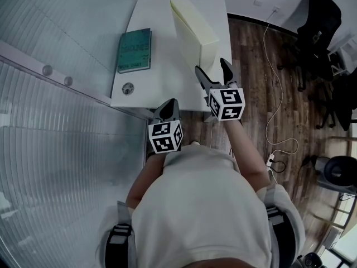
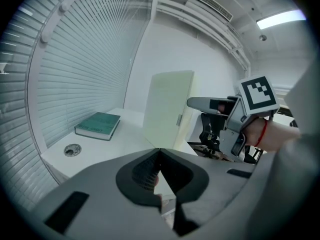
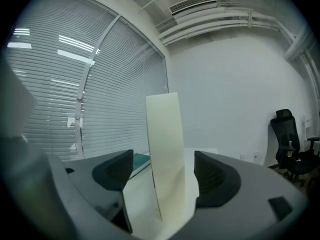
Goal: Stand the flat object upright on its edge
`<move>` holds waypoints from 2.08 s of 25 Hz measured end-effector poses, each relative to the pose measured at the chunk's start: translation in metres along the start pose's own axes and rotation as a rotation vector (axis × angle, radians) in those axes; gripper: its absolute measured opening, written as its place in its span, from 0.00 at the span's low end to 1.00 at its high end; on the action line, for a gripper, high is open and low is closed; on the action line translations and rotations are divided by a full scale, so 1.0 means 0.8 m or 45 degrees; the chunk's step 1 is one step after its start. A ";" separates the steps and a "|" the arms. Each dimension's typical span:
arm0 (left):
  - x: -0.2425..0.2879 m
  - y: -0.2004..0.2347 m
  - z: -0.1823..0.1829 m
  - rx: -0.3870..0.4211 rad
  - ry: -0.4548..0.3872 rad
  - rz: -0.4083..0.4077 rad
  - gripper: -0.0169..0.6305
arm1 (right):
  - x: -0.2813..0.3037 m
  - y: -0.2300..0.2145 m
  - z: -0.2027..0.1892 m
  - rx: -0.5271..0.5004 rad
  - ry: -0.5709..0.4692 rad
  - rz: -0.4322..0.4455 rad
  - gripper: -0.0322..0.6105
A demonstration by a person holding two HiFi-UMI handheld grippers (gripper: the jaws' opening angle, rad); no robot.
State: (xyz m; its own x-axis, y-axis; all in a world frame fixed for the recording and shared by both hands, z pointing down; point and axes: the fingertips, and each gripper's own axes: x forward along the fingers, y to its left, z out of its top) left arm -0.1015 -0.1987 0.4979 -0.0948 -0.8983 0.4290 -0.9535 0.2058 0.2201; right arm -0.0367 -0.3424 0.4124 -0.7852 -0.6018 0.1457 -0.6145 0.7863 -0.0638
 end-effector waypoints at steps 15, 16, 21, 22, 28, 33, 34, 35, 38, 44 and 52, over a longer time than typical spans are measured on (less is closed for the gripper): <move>-0.016 -0.012 0.002 0.010 -0.025 -0.022 0.06 | -0.105 0.011 -0.037 0.027 0.017 -0.022 0.14; -0.017 -0.013 0.002 0.009 -0.026 -0.022 0.06 | -0.108 0.011 -0.039 0.032 0.017 -0.023 0.12; -0.020 -0.016 -0.001 -0.001 -0.026 -0.030 0.06 | -0.119 0.020 -0.045 0.029 0.028 0.000 0.10; -0.020 -0.017 -0.002 -0.001 -0.027 -0.031 0.06 | -0.119 0.022 -0.046 0.030 0.030 0.008 0.09; -0.022 -0.016 0.000 -0.003 -0.035 -0.032 0.06 | -0.122 0.035 -0.052 0.033 0.036 0.046 0.08; -0.023 -0.018 0.001 0.000 -0.036 -0.037 0.06 | -0.121 0.039 -0.051 -0.017 0.052 0.040 0.08; -0.023 -0.019 0.001 0.001 -0.036 -0.038 0.06 | -0.121 0.040 -0.050 -0.014 0.049 0.044 0.08; -0.023 -0.021 0.001 0.002 -0.036 -0.039 0.06 | -0.122 0.040 -0.049 -0.011 0.046 0.048 0.08; -0.021 -0.021 0.002 0.001 -0.036 -0.041 0.06 | -0.123 0.041 -0.049 -0.004 0.042 0.059 0.08; -0.021 -0.019 0.004 -0.001 -0.041 -0.042 0.06 | -0.121 0.047 -0.050 0.018 0.032 0.077 0.08; -0.022 -0.014 0.001 -0.033 -0.034 -0.032 0.06 | -0.120 0.051 -0.049 0.045 0.022 0.092 0.08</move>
State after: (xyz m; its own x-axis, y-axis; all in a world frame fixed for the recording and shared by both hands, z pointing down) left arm -0.0895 -0.1853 0.4868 -0.0790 -0.9132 0.3999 -0.9479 0.1929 0.2534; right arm 0.0166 -0.2467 0.4346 -0.8266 -0.5406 0.1566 -0.5585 0.8222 -0.1095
